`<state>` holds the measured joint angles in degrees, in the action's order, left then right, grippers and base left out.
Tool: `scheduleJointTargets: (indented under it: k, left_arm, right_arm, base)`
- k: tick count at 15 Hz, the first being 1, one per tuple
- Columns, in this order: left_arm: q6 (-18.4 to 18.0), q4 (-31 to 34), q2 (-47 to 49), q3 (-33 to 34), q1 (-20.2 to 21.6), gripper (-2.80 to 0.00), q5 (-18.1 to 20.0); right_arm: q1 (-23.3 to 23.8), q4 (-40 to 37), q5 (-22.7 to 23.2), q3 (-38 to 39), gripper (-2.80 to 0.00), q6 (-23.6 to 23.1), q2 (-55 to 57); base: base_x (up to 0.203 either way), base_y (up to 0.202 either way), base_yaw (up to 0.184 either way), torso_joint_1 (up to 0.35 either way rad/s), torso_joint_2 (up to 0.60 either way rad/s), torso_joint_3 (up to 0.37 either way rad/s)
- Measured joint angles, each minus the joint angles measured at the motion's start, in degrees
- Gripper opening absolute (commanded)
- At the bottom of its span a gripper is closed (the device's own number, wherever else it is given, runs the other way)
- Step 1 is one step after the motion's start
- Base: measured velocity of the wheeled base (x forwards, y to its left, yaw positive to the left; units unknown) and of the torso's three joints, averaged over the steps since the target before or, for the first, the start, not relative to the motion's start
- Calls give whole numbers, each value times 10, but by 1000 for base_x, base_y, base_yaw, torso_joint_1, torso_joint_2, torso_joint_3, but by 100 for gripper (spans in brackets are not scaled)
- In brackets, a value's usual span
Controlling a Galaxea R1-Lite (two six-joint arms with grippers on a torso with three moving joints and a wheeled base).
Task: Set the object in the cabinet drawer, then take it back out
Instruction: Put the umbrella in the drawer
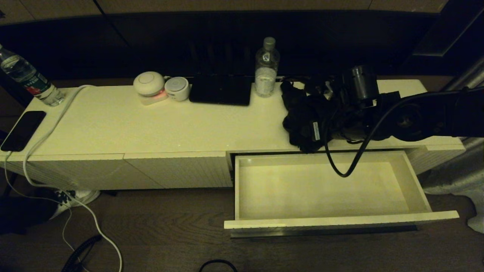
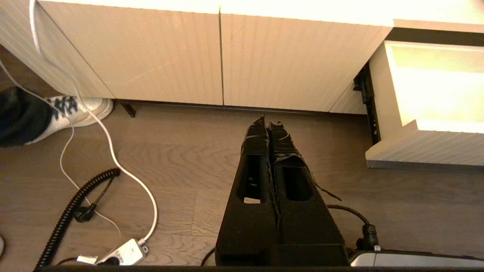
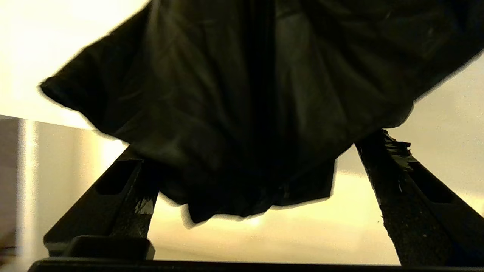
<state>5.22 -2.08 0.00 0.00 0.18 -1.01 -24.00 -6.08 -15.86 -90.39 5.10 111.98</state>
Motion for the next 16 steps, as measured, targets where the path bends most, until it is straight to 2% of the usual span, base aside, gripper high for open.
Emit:
scheduleJointTargets:
  k: [5, 9, 15, 16]
  left_arm:
    - [0, 0, 0, 0, 0, -280, 0]
    - [0, 0, 0, 0, 0, -280, 0]
    - [0, 0, 0, 0, 0, -280, 0]
    - [0, 0, 0, 0, 0, -280, 0]
  right_arm:
    - [4, 4, 2, 4, 0, 0, 9]
    - [-9, 0, 2, -10, 0, 18, 19]
    - [-25, -1, 1, -14, 0, 21, 34]
    - [-25, -1, 2, -11, -101, 28, 36]
  base:
    - [0, 0, 0, 0, 0, 0]
    - [0, 0, 0, 0, 0, 0]
    - [0, 0, 0, 0, 0, 0]
    - [0, 0, 0, 0, 0, 0]
